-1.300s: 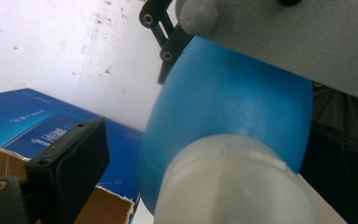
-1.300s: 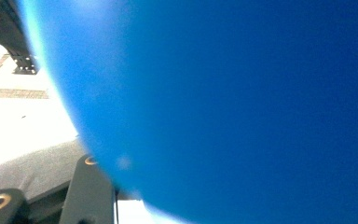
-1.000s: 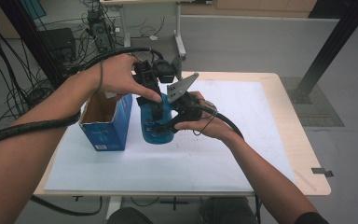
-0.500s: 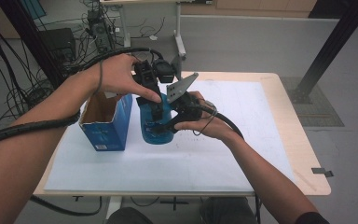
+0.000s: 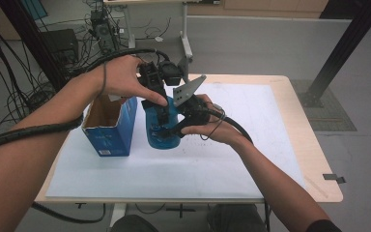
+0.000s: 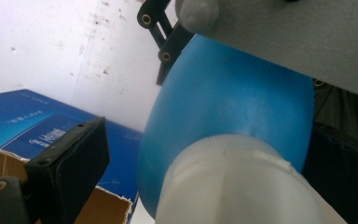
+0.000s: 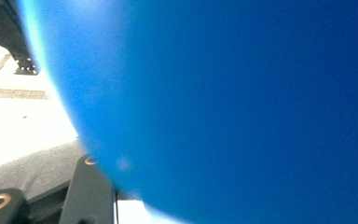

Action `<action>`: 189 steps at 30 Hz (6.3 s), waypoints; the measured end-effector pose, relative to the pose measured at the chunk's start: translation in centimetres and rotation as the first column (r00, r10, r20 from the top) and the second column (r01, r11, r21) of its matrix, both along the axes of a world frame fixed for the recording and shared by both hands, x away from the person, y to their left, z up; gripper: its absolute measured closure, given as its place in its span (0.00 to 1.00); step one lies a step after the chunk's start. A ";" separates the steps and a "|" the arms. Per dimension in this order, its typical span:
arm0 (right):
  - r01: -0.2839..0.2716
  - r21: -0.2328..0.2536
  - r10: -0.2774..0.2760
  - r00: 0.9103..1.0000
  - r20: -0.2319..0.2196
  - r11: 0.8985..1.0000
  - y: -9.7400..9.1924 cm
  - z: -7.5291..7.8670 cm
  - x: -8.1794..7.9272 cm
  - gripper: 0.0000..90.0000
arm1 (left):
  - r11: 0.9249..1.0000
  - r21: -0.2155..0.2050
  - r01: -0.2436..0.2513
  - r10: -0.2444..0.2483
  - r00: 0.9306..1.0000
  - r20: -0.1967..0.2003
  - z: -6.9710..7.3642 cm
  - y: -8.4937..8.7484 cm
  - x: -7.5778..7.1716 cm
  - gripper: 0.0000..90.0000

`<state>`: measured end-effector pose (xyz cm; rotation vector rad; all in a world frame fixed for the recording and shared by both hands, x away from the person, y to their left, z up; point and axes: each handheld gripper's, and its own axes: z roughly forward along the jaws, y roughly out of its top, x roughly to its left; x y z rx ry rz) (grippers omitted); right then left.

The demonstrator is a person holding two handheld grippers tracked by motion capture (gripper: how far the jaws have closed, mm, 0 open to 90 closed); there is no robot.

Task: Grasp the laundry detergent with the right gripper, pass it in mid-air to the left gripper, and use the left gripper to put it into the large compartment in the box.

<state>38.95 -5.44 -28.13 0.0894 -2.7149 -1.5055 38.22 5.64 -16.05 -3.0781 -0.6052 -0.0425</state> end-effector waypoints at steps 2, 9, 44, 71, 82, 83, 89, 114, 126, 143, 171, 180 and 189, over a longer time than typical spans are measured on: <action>-0.001 0.001 0.001 1.000 -0.001 1.000 0.0 0.0 0.0 0.48 | 1.000 0.000 -0.002 0.002 1.000 0.001 0.0 0.0 0.0 0.06; 0.001 0.000 -0.001 1.000 0.002 1.000 0.0 0.0 0.1 0.48 | 1.000 -0.004 -0.008 0.008 1.000 0.002 0.0 0.1 0.0 0.06; 0.004 0.008 -0.004 1.000 0.012 1.000 0.0 0.0 0.2 0.48 | 1.000 0.005 0.000 0.000 1.000 0.013 -0.2 -0.1 0.0 0.08; -0.018 0.018 0.017 0.999 0.032 1.000 0.0 0.1 0.0 0.48 | 0.999 0.002 0.033 -0.033 0.999 -0.027 -0.4 -0.1 -0.1 0.31; -0.020 0.013 0.020 0.999 0.031 1.000 0.1 0.0 0.0 0.48 | 0.999 -0.001 0.043 -0.043 0.998 -0.041 -0.4 -0.1 -0.2 0.37; -0.020 0.013 0.020 0.999 0.030 1.000 0.1 0.0 0.0 0.48 | 0.999 -0.001 0.043 -0.043 0.998 -0.041 -0.4 -0.1 -0.2 0.37; -0.019 0.010 0.019 0.999 0.029 1.000 0.1 -0.1 0.0 0.48 | 0.999 -0.003 0.044 -0.044 0.998 -0.044 -0.5 -0.1 -0.2 0.38; -0.020 0.009 0.020 1.000 0.022 1.000 0.0 -0.4 0.0 0.48 | 0.999 0.000 0.040 -0.040 0.998 -0.052 -0.8 -0.2 -0.1 0.38; -0.027 0.007 0.027 1.000 0.014 1.000 0.1 -0.8 -0.1 0.48 | 0.999 0.004 0.036 -0.035 0.997 -0.068 -1.2 -0.3 -0.2 0.39; -0.039 0.002 0.039 0.999 0.007 0.999 0.2 -1.0 -0.1 0.48 | 1.000 0.003 0.027 -0.027 0.996 -0.084 -1.4 -0.1 -0.1 0.39; -0.047 0.004 0.047 0.999 0.008 0.999 0.1 -1.2 -0.1 0.47 | 1.000 0.000 0.028 -0.028 0.995 -0.093 -1.5 -0.1 -0.2 0.40; -0.048 0.003 0.048 0.999 0.009 0.999 0.1 -1.2 -0.1 0.47 | 1.000 0.002 0.027 -0.027 0.995 -0.094 -1.6 -0.1 -0.2 0.40; -0.046 0.004 0.046 0.999 0.014 0.999 0.1 -1.3 0.0 0.47 | 1.000 0.001 0.027 -0.027 0.995 -0.095 -1.6 -0.1 -0.1 0.40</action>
